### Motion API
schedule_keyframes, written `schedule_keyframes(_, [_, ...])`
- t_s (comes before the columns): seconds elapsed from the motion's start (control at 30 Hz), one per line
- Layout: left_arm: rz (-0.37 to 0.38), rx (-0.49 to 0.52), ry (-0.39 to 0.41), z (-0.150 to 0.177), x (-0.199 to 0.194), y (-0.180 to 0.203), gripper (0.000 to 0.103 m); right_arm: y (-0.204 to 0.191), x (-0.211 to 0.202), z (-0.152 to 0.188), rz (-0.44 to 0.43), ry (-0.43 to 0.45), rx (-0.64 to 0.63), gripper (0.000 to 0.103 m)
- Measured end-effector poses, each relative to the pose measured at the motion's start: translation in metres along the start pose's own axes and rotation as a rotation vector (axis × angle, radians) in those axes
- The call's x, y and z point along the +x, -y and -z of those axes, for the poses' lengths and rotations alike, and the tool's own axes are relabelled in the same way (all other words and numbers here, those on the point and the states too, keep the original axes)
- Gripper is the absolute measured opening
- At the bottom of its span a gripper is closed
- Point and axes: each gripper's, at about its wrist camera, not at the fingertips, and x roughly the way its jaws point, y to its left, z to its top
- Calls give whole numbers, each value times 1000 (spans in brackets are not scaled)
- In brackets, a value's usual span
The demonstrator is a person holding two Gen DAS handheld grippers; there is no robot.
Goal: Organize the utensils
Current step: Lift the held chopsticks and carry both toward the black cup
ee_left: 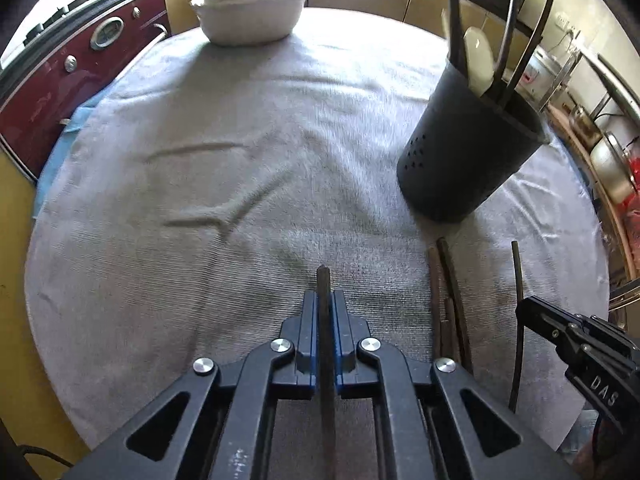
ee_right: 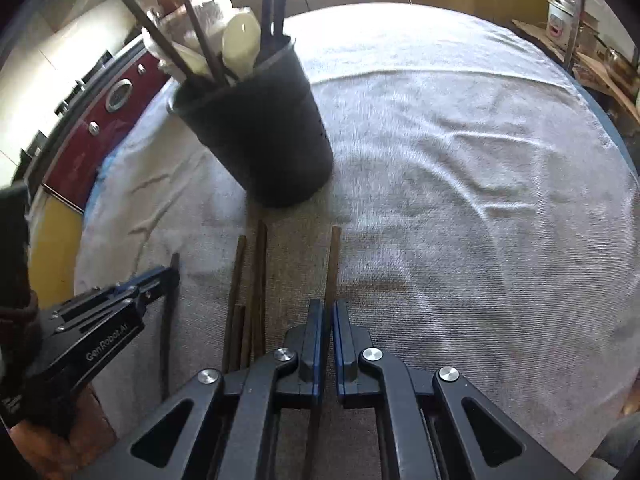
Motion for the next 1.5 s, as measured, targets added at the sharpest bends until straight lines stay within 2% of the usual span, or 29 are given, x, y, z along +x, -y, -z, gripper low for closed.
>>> schedule_keyframes(0.27, [-8,9,134,6,-58,2,6,3,-37,3,-70,115,3,5])
schedule_keyframes(0.6, [-44,37,284,13,-116,3,6,-12,-80,11,-88,246,-21,5])
schedule_keyframes(0.87, [-37,33,339,21,-143,6,6,-19,-98,19,-97,311,-34,5])
schedule_keyframes(1.2, [-32,36,378,24,-158,14,6,-23,-127,22,-102,397,-60,5])
schedule_keyframes(1.37, [-42,37,380,24,-157,13,6,-20,-122,21,-93,371,-65,5])
schedule_keyframes(1.5, [-41,21,375,24,-154,7,6,-7,-95,12,-105,253,-36,6])
